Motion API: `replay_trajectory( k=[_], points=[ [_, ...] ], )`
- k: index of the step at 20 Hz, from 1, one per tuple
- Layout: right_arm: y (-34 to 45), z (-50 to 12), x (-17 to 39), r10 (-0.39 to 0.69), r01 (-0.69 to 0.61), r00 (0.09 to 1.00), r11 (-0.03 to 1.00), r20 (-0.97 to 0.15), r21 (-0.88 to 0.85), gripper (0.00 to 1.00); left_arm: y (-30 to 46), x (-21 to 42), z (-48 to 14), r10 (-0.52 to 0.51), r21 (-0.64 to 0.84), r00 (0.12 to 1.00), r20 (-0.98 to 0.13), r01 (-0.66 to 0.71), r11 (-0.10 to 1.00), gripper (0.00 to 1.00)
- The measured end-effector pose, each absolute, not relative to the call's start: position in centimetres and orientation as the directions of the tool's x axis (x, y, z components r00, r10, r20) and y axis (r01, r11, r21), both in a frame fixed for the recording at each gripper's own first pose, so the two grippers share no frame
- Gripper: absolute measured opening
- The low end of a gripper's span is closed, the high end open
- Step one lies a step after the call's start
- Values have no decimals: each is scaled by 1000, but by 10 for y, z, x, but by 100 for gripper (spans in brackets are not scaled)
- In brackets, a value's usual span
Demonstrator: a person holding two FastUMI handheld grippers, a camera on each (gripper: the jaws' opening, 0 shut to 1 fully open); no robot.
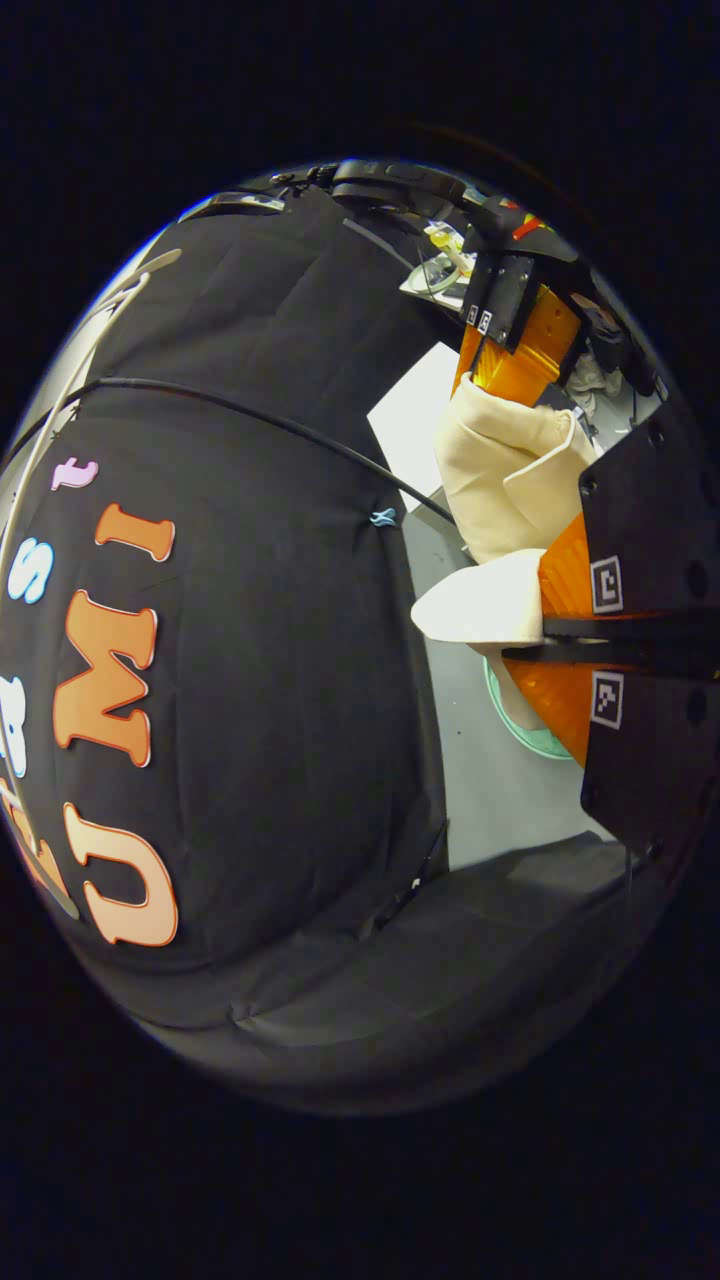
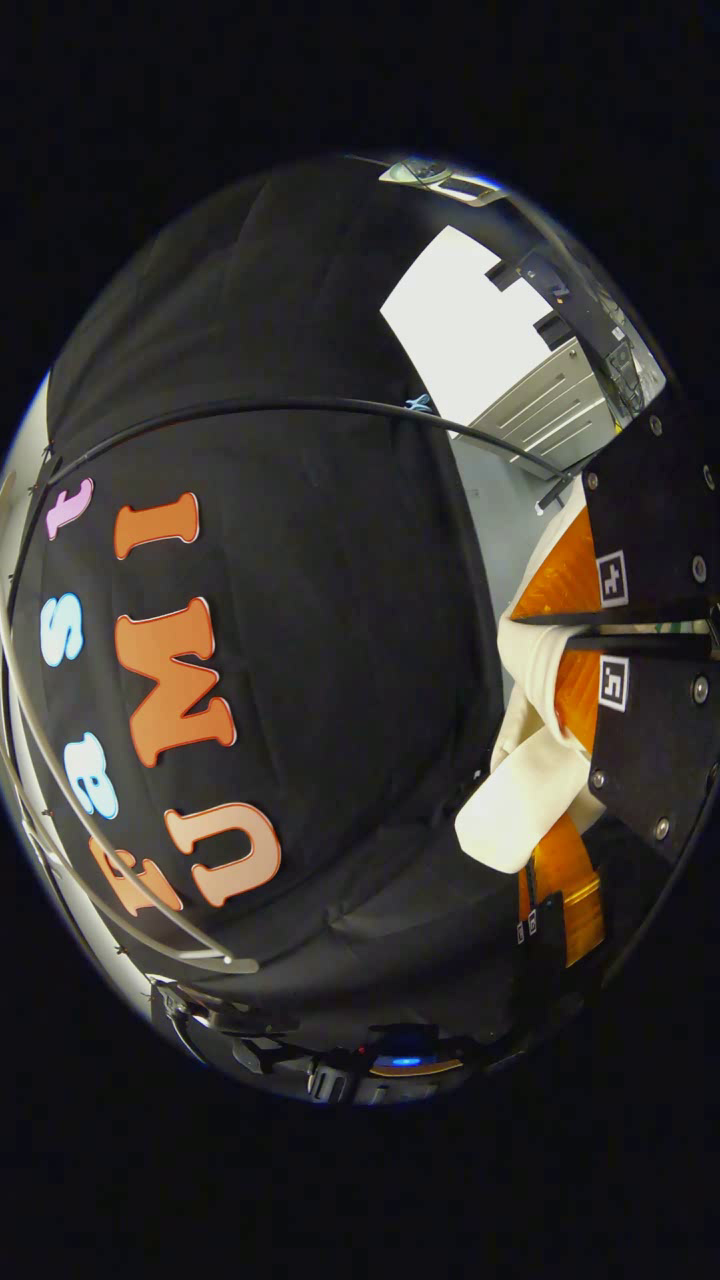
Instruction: Grasp the clothes on the hanger with both hands and then place them into the laundry hamper below.
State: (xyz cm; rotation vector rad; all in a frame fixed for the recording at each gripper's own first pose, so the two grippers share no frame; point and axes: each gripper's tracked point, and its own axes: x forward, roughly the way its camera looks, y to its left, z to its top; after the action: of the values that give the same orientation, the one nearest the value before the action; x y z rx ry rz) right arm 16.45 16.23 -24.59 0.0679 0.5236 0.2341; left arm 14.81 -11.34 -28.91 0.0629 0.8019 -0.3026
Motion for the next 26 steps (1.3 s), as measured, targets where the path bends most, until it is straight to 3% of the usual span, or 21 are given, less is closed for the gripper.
replay_trajectory(
  k=[8, 10, 11, 14, 16, 17, 18, 21, 24, 25, 26],
  points=[
    [156, -339, 168, 179, -146, 734, 984, -656, 106, 5, -90, 126, -379, -127, 0, 475, -871, 258, 966, 10],
    [155, -355, 168, 163, -133, 704, 986, -691, 98, 6, -91, 120, -386, -115, -3, 442, -890, 246, 969, 14],
    [153, -362, 166, 153, -129, 690, 988, -707, 88, 7, -91, 117, -391, -111, -5, 426, -898, 244, 970, 12],
    [156, -381, 160, 152, -124, 651, 988, -744, 93, 8, -87, 113, -409, -104, -6, 398, -911, 240, 971, 20],
    [157, -386, 156, 150, -111, 635, 988, -758, 103, 10, -88, 114, -408, -113, -16, 392, -913, 241, 970, 19],
    [157, -385, 157, 149, -106, 640, 989, -754, 105, 0, -89, 114, -408, -115, -16, 393, -912, 246, 969, 25],
    [155, -383, 159, 141, -101, 647, 990, -749, 99, 12, -88, 114, -407, -115, -13, 398, -910, 249, 968, 28],
    [153, -371, 160, 139, -101, 669, 990, -730, 96, 25, -90, 107, -406, -130, -36, 387, -913, 242, 970, 87],
    [148, -364, 155, 130, -90, 678, 992, -723, 94, 40, -85, 97, -408, -128, -45, 378, -917, 220, 974, 81],
    [146, -365, 152, 121, -81, 675, 993, -728, 90, 57, -82, 94, -406, -125, -43, 382, -916, 216, 976, 81],
    [145, -364, 150, 114, -74, 673, 993, -731, 88, 65, -78, 93, -407, -118, -36, 385, -916, 212, 977, 81]
  ],
)
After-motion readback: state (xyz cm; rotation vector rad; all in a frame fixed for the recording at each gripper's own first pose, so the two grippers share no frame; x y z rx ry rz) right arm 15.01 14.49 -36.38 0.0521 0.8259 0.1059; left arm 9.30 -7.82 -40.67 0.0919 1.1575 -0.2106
